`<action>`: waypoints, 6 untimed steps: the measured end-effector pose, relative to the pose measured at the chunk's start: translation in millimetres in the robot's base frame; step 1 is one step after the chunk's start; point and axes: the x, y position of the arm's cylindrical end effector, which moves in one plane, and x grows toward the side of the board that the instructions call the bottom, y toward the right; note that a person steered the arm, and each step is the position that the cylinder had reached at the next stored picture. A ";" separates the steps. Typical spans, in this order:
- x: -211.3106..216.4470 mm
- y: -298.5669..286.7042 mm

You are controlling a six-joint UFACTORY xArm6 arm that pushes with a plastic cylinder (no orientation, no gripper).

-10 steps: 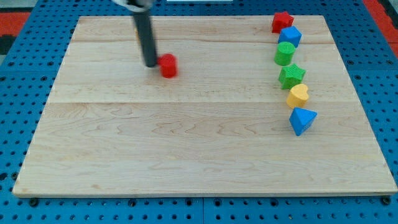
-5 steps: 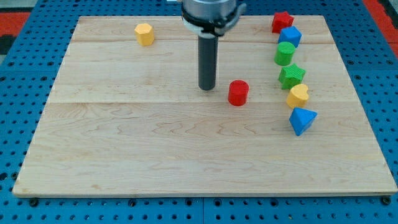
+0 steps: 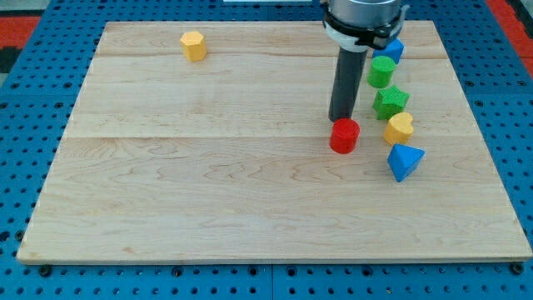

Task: Move the red circle below the blue triangle

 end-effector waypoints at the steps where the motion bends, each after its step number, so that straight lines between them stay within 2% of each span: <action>1: 56.1 -7.8; 2: 59.3 -12.3; 3: 70.8 -44.1; 4: 94.1 4.9; 5: 104.9 23.6; 6: 129.0 -11.6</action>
